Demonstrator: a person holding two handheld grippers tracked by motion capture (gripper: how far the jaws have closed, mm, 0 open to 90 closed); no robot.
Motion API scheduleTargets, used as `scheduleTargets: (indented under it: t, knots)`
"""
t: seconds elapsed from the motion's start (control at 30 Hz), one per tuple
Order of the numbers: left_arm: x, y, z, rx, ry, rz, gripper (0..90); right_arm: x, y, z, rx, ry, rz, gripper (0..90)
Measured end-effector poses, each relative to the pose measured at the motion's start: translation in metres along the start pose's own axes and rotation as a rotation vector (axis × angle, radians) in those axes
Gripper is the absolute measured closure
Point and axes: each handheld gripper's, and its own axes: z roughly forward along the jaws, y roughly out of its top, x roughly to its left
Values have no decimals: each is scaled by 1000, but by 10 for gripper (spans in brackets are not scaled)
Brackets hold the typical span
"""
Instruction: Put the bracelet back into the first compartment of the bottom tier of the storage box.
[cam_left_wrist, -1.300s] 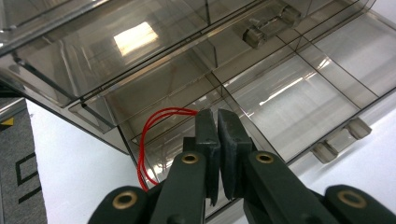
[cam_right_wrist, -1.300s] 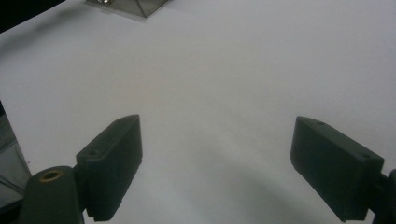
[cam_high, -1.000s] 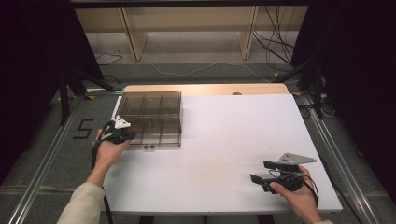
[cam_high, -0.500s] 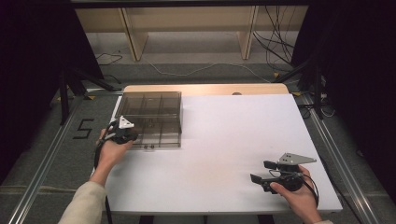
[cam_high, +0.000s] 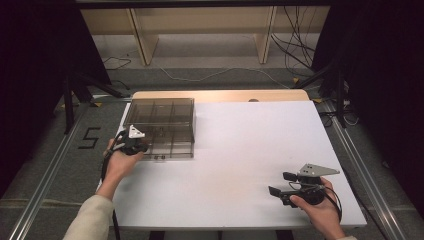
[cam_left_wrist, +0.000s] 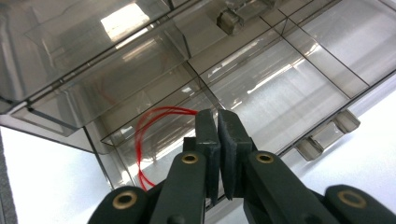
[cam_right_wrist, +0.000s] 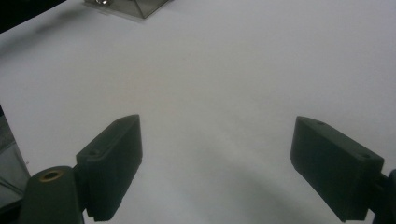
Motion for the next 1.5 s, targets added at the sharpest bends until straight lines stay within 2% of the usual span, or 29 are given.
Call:
scheduleTargets:
  t: [0.17,0.63,0.9,1.13,1.23,1.33,1.5]
  knots:
    - [-1,2,1,-6,-3,12,871,0,0,0,2,0,0,176]
    - [5,0,10,-14,6,4,854,0,0,1,0,3,-3,176]
    - [4,1,-3,-71,26,-29,783,0,0,0,2,-1,4,175]
    - [3,0,-20,-139,18,-79,713,0,0,-1,3,-1,1,175]
    - [1,0,-27,-181,-6,-98,673,0,0,-1,3,-1,1,175]
    - [-3,2,-33,-225,-42,-123,591,0,0,-1,-3,1,-2,175]
    - [-13,7,-40,-273,-66,-107,464,0,0,-1,-6,1,0,175]
